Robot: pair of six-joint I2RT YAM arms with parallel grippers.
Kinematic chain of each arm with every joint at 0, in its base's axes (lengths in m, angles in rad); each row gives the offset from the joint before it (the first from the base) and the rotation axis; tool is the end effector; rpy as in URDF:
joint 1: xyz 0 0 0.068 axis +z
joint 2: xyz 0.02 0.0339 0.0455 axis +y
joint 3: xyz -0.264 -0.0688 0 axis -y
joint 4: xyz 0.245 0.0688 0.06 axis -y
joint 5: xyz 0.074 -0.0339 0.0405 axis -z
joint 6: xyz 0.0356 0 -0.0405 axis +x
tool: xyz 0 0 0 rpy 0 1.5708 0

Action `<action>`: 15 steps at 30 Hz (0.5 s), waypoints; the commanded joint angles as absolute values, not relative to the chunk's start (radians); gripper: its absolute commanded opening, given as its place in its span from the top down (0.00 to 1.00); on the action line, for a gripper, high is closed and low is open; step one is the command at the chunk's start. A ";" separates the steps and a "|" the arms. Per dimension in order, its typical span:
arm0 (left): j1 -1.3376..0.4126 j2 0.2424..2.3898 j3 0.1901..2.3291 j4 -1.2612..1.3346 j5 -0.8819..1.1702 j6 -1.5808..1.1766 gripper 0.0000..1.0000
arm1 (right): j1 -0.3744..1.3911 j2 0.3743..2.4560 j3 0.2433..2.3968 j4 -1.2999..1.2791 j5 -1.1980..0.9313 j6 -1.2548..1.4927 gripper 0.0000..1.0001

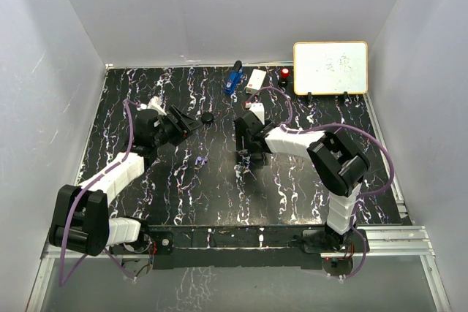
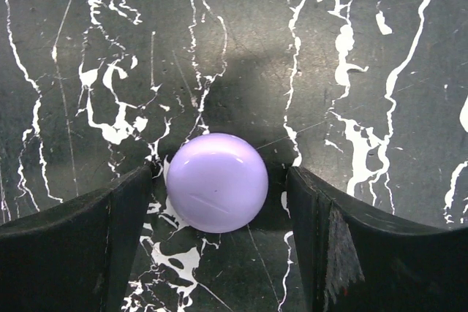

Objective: Insert the wireless bluetooth earbuds into the charging case
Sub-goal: Pick up the charging case at the center of the board.

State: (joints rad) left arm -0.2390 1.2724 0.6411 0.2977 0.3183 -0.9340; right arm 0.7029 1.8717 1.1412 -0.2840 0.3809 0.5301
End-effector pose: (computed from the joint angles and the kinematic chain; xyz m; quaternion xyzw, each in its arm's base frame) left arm 0.2669 -0.0765 0.2344 -0.1875 0.7876 -0.4244 0.4054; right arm 0.2964 0.2338 0.1559 -0.0297 0.9451 0.0074 0.3252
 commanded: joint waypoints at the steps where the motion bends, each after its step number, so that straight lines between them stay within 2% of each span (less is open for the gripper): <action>1: -0.243 1.255 0.649 0.305 0.336 -0.920 0.40 | 0.684 1.855 1.161 -0.291 0.438 0.558 0.28; 15: -0.255 1.255 0.640 0.311 0.328 -0.928 0.40 | 0.648 1.761 1.061 -0.293 0.442 0.548 0.28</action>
State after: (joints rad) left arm -0.2455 1.2724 0.6411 0.2996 0.3183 -0.9344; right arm 0.6537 1.8248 1.0828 -0.2916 0.4126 0.5488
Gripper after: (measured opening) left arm 0.607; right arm 0.719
